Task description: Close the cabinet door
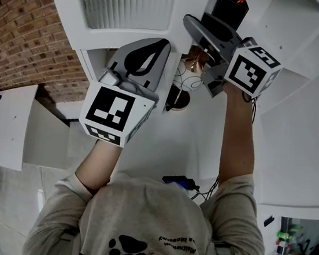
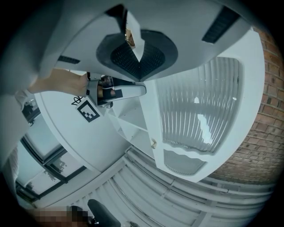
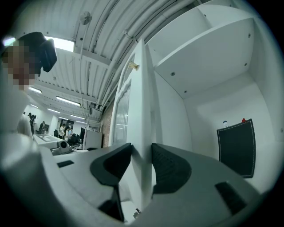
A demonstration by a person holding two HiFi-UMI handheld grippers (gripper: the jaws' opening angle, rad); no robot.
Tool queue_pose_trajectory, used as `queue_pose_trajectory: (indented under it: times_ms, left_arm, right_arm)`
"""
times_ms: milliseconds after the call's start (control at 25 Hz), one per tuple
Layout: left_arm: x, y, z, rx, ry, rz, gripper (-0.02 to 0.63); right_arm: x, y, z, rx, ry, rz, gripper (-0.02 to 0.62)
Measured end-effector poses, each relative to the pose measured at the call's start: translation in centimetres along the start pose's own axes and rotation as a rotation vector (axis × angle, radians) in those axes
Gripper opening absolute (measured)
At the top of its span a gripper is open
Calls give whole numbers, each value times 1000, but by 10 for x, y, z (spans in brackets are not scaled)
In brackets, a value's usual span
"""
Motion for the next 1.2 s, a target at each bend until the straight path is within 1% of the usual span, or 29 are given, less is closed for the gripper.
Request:
queue_pose_trajectory:
  times_ms: [320,600,920,1000,1120,1200]
  left_arm:
    - [1,0,-1,4,-7,-12,8]
    - [-1,-3,0,-11,-7,-2,8]
    - [-3,-2,0,-4,-14,-4,8]
    - [-4,-1,0,-1,-16,-5,8]
    - [-4,-3,0,-2,-21,-4,8]
    - [-5,-5,1,-3,-22,-2,8]
  right_arm:
    - [4,-3,-2,10,-67,0,144]
    - [5,-3,-5,6,-101,-2,144]
    - [0,-3,-7,7,-157,6,156]
    - [0,-4,-7,10,-184,8,161]
    - [-2,-6,-6,1,-254,46,169]
    - [-3,-7,-8,-4,-282,62,172]
Point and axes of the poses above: the fingertips, and each gripper's own axes: z backward along the fingers, x to its right, y out of its top, the point moved 7 cm from there along z, backward along the fingers, and after that the axes turned 3 degrees about z, right-handed, at the moved point
